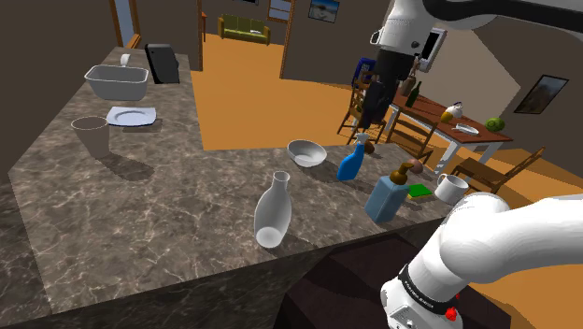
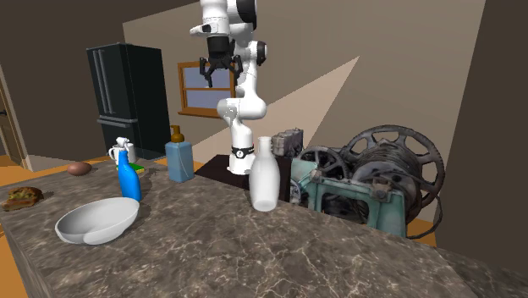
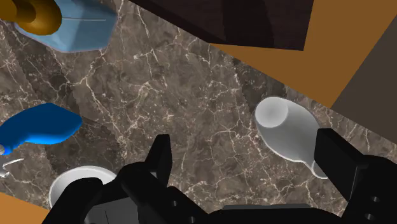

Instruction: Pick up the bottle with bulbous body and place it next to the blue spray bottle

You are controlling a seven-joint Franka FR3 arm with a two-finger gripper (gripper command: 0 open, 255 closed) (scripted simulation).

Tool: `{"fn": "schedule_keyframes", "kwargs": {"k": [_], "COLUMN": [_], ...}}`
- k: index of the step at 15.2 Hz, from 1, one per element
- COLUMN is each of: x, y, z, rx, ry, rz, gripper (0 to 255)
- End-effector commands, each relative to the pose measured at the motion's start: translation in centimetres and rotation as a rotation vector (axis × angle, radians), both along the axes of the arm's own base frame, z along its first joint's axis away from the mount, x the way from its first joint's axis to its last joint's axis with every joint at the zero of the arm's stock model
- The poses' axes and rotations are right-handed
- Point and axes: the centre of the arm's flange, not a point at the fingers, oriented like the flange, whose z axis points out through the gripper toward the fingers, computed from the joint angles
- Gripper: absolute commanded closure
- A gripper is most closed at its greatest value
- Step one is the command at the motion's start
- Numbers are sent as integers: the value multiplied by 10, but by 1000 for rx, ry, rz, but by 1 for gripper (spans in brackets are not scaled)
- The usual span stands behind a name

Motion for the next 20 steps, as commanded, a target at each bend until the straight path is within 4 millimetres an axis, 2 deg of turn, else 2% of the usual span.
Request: {"fn": "schedule_keyframes", "kwargs": {"k": [1,10,20], "x": [0,34,80], "y": [0,83,173], "z": [0,-73,-152], "rx": [0,-8,-17], "ry": [0,-68,-142], "rz": [0,-40,-84], "gripper": [0,0,0]}}
